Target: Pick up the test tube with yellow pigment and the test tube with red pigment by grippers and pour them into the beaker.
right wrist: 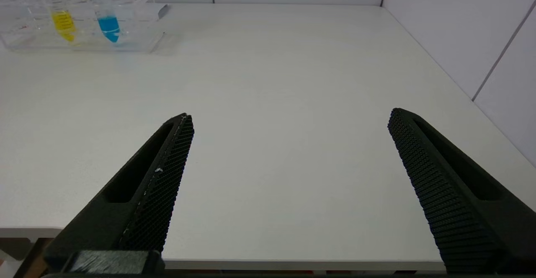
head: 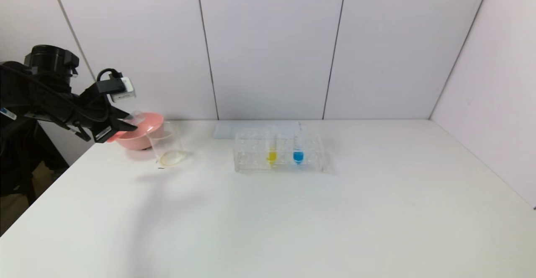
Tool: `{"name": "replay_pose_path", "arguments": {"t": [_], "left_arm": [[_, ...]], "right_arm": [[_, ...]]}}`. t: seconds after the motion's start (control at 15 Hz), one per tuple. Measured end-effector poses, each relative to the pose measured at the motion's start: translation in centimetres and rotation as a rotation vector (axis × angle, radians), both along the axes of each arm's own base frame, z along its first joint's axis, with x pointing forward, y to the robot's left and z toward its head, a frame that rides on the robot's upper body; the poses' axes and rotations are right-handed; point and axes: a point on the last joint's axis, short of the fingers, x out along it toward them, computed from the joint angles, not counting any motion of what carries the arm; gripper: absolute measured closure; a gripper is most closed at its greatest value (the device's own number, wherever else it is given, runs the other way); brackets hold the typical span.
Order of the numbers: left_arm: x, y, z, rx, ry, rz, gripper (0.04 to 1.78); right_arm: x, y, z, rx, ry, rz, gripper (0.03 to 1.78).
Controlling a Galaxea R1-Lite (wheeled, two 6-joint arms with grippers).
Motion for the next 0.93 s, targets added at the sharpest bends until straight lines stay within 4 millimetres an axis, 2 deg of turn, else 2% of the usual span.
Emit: {"name": "replay_pose_path", "arguments": {"t": [0.93], "left_arm": [[0.5, -1.8, 0.2, 0.209, -0.011, 0.011, 1.38]], "right_arm": [[0.0, 0.0, 0.0, 0.000, 0.000, 0.000, 0.11]]}}
